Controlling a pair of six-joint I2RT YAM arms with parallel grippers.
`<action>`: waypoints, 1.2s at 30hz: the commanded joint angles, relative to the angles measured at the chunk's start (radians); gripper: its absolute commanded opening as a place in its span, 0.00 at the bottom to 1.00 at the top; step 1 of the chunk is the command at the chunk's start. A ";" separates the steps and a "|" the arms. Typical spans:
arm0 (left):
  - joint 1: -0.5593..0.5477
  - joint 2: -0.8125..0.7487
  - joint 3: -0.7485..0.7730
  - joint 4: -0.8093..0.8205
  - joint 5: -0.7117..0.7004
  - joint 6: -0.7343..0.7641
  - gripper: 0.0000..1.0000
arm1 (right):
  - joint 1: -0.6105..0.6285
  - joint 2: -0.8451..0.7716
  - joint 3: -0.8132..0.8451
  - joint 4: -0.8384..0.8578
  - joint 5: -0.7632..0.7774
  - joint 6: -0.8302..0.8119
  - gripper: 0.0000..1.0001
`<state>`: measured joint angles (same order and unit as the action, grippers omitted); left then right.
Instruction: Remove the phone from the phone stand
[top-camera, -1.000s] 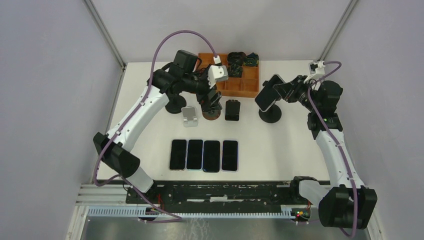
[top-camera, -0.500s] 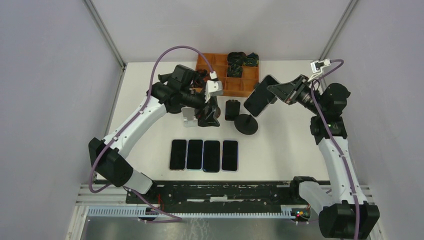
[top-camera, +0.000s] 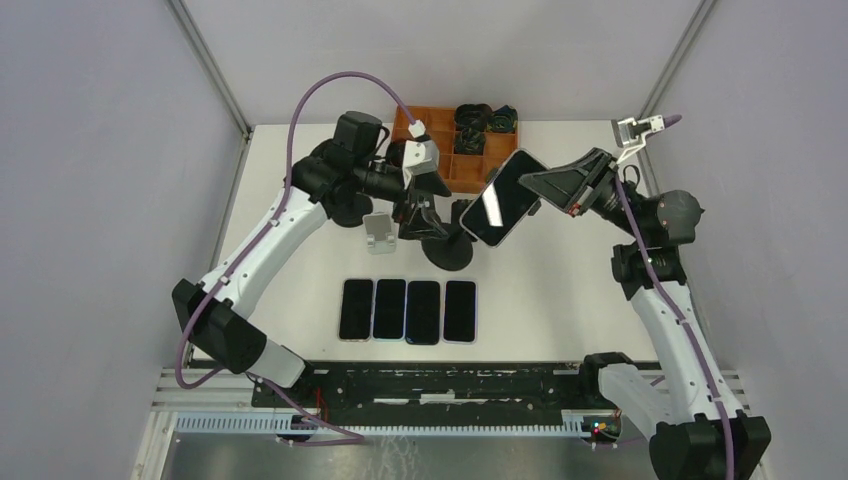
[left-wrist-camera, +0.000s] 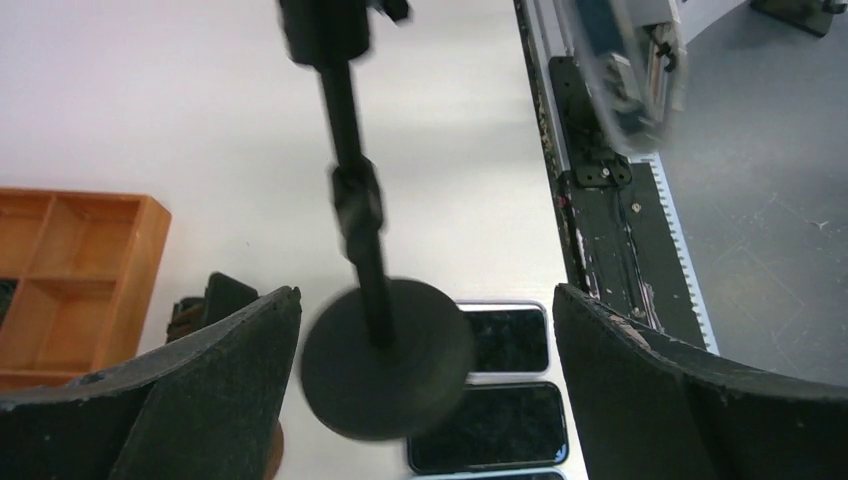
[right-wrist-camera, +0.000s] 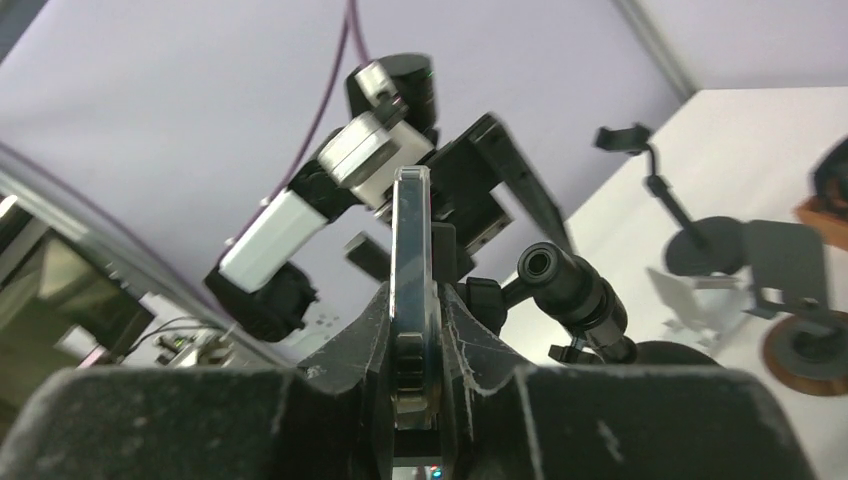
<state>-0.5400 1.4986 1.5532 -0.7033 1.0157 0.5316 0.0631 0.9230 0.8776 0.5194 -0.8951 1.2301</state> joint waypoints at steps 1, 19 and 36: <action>0.005 -0.003 0.052 0.117 0.106 -0.070 1.00 | 0.076 -0.038 0.024 0.264 0.043 0.140 0.00; -0.057 -0.005 0.061 0.065 0.231 -0.103 1.00 | 0.357 0.059 0.021 0.316 0.171 0.060 0.00; -0.091 -0.039 -0.035 0.060 0.177 -0.173 0.49 | 0.512 0.073 0.002 0.263 0.303 -0.081 0.00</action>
<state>-0.6281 1.4918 1.4982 -0.6624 1.2026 0.4084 0.5541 1.0183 0.8677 0.6647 -0.7059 1.1782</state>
